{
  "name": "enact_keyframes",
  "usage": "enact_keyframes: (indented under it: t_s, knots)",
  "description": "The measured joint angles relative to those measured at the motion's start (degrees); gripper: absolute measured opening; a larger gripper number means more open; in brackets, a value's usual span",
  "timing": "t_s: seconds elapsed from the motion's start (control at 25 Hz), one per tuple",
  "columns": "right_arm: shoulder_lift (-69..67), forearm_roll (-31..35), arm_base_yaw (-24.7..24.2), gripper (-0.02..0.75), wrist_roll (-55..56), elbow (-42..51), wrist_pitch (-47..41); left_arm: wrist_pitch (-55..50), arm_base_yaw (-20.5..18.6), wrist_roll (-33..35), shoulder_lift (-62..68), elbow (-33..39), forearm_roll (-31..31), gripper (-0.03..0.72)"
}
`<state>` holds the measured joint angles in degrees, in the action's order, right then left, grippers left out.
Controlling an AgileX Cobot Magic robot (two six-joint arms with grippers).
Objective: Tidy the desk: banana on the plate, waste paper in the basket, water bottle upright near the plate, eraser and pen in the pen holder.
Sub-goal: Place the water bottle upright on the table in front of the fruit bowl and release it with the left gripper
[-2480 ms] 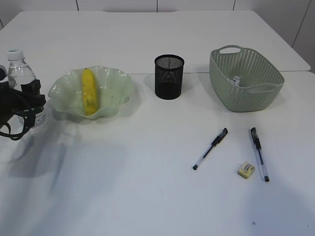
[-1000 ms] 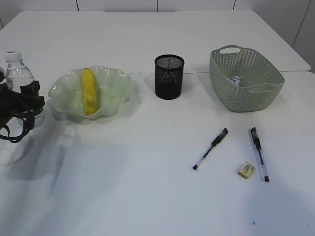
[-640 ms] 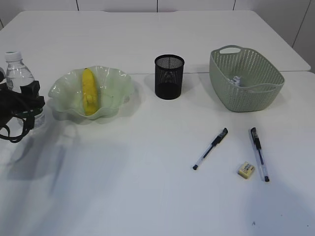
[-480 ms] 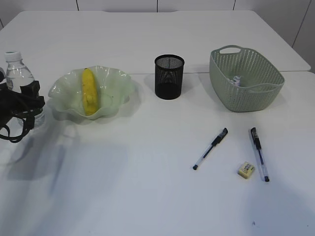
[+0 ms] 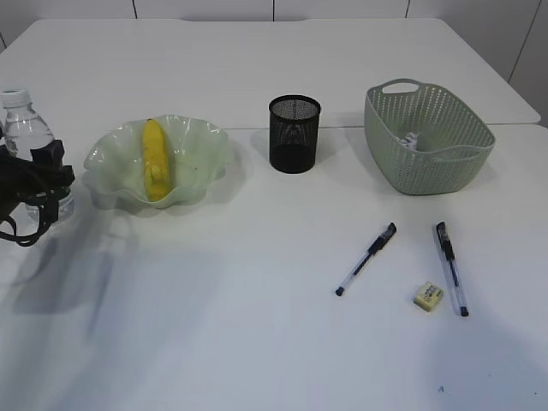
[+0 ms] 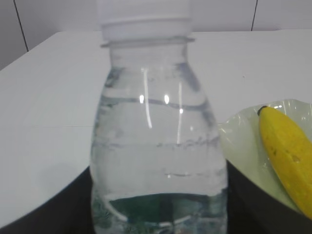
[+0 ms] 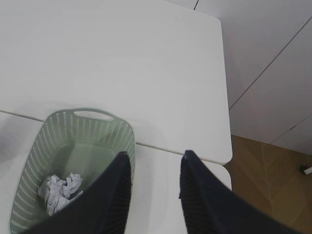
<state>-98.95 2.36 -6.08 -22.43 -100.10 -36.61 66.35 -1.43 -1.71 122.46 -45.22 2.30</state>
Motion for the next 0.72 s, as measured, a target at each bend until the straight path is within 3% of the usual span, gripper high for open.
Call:
enact_keyframes:
  t_s: [0.72]
  knots:
    - [0.00,0.00,0.00,0.260,-0.10,0.00,0.24,-0.67,0.00,0.00,0.00,-0.46,-0.44,0.419]
